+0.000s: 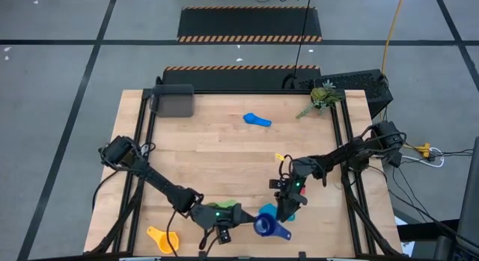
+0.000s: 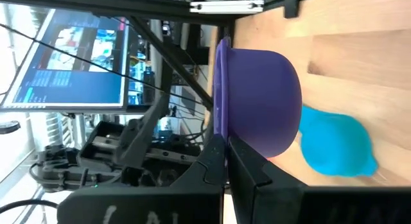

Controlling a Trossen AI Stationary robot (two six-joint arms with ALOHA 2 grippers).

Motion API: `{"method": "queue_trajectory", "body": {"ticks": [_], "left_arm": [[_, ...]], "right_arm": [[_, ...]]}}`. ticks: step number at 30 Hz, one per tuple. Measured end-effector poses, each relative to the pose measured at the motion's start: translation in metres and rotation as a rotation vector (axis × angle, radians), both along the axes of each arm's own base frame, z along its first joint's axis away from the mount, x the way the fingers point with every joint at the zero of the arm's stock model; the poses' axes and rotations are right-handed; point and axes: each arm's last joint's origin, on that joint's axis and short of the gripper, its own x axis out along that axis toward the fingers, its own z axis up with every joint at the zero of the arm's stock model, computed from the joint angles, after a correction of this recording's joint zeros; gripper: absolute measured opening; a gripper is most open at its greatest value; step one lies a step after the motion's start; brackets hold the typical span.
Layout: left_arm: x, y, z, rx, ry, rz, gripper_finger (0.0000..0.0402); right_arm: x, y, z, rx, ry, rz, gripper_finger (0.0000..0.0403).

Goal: Nest measuring cups in basket
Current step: Stack the purple measuring cup on top of the green measuring cup

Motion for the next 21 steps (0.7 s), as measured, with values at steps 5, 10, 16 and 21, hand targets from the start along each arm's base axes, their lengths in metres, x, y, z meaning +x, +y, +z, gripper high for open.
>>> {"method": "queue_trajectory", "body": {"ticks": [5, 10, 16, 21], "left_arm": [[-0.001, 0.0, -0.001, -0.013, 0.011, 0.017, 0.0002], [-0.003, -0.002, -0.001, -0.036, 0.004, 0.085, 0.0002], [-0.016, -0.01, 0.018, -0.122, -0.029, 0.11, 0.0001], [-0.03, -0.016, 0.034, -0.188, -0.049, 0.16, 0.0001]], "right_arm": [[0.002, -0.007, -0.001, -0.005, 0.014, -0.025, 0.0248], [0.005, -0.015, -0.002, -0.029, -0.02, -0.053, 0.0251], [0.006, -0.029, -0.001, -0.111, -0.089, -0.124, 0.0251], [0.004, -0.045, 0.015, -0.202, -0.243, -0.226, 0.0251]]}}
